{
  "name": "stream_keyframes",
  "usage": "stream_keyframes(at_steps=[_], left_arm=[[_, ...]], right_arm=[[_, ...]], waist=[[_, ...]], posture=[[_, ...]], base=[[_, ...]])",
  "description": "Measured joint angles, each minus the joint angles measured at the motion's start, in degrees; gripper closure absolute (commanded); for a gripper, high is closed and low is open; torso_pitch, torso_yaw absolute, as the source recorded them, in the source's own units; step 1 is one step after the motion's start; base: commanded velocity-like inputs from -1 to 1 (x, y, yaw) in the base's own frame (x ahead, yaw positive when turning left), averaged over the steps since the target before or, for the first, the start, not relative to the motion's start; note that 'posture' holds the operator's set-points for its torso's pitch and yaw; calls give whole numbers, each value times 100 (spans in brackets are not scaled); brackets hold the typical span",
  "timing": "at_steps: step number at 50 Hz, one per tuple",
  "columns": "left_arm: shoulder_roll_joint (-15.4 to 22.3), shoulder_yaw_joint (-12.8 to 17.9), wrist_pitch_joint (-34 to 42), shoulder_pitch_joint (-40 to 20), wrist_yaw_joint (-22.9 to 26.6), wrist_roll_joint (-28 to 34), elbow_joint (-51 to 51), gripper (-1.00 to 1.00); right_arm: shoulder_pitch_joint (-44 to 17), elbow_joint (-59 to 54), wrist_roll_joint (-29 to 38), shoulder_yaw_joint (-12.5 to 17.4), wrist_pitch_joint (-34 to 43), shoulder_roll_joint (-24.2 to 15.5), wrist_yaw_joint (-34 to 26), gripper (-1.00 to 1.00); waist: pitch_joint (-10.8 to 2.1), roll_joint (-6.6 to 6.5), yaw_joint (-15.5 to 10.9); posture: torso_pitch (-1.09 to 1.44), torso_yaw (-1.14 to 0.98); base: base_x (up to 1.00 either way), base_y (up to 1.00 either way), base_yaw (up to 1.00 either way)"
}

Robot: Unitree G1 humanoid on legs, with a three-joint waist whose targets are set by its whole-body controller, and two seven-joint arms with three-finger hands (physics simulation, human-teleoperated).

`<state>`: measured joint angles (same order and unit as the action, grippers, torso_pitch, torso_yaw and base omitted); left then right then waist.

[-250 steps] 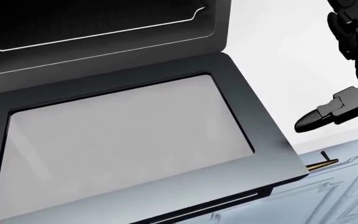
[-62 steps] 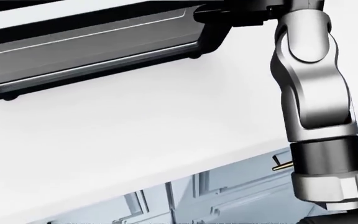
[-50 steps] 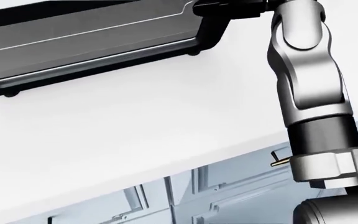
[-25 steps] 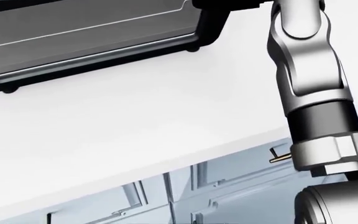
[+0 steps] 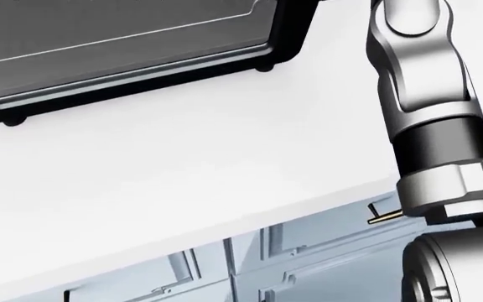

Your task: Close the toaster oven door.

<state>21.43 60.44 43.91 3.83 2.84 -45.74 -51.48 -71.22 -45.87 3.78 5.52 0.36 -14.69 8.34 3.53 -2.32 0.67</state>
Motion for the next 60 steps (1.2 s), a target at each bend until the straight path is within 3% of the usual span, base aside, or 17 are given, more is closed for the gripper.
stream_keyframes(at_steps=[4,10,21,25,32,40,44,49,56,60], left_arm=[[-359,68,120,322,55,-313,-609,-100],[-431,-110,-142,902,217,-727,-764,-100],[35,-1038,-1655,2238,181,-1330,-734,-100],[312,-1184,-2015,2416,164,-1488,-746,-100],[781,-1304,-2136,2192,72,-1560,-754,-100],[1222,-1366,-1590,1313,-273,-1704,-792,-100],[1390,-1651,-1455,1099,-372,-1646,-782,-100],[1640,-2285,-1470,895,-610,-1552,-780,-100],[1749,-2602,-1340,606,-802,-1530,-780,-100],[1971,-3001,-1349,400,-970,-1513,-760,-100]], right_arm=[[-30,-56,6,17,-29,-17,19,-100],[-38,-54,7,-1,-62,4,40,-100],[-66,-86,-3,32,-101,-19,65,-100],[-83,-95,-9,23,-96,-17,56,-100],[-117,-129,-4,20,-62,-14,63,-100],[-144,-190,17,17,-55,-9,84,-100],[-109,-180,2,41,-71,-9,106,-100],[-115,-174,-3,26,-52,-16,83,-100],[-96,-162,-3,14,-33,-3,74,-100],[-88,-178,0,31,-27,-24,83,-100]], waist=[[-5,8,-10],[-11,11,-16],[-26,69,-72],[-26,81,-86],[-21,78,-114],[-26,38,-107],[-27,21,-96],[-27,15,-95],[-31,5,-88],[-25,11,-98]], posture=[[0,0],[0,0],[0,0],[0,0],[0,0],[0,0],[0,0],[0,0],[0,0],[0,0]], base=[[0,0,0],[0,0,0],[0,0,0],[0,0,0],[0,0,0],[0,0,0],[0,0,0],[0,0,0],[0,0,0],[0,0,0]])
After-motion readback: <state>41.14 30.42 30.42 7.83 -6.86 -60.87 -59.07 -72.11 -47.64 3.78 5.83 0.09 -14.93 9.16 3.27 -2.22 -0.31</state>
